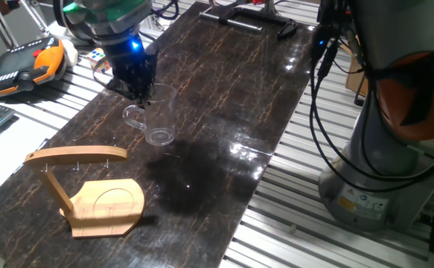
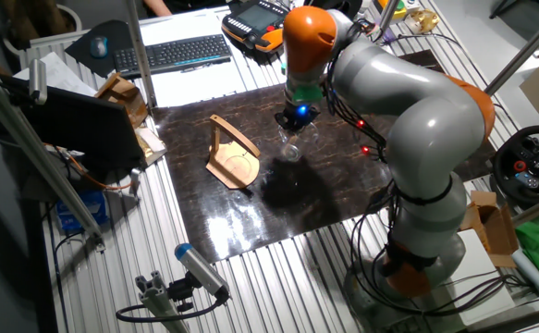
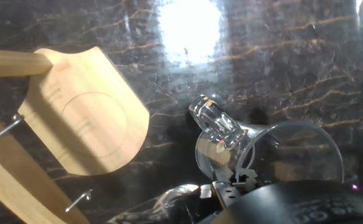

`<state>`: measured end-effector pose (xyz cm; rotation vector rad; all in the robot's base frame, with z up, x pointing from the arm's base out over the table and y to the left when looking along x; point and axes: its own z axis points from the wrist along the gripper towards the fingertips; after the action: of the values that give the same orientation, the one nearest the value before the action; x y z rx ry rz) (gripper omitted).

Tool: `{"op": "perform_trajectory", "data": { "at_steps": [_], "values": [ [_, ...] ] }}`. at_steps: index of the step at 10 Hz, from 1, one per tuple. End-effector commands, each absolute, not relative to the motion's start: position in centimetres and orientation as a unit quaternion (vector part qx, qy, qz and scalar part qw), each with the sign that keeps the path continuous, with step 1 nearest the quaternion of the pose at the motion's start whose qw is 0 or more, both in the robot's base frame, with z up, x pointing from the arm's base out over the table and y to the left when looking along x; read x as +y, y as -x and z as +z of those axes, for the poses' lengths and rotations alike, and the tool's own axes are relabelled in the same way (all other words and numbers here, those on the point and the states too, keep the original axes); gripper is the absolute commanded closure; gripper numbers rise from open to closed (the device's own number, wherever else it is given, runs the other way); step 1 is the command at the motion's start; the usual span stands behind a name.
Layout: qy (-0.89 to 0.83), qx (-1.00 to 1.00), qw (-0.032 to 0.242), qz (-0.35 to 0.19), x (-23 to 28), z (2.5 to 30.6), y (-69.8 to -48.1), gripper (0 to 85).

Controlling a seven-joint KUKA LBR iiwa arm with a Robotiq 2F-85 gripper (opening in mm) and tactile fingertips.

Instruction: Put the cup on the cup rack

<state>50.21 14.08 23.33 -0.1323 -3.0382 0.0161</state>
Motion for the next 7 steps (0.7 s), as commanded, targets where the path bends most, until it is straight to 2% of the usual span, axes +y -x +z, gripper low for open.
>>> {"op": "perform_trajectory", "data": {
  "at_steps": [1,4,7],
  "values": [
    [0.043,-0.998,0.05,0.014,14.1,23.3,-50.2,84.0],
    [0.069,-0.996,0.053,0.005,14.3,23.4,-50.0,84.0],
    [0.106,-0.993,0.057,0.001,19.6,25.5,-47.5,84.0]
  ]
}}
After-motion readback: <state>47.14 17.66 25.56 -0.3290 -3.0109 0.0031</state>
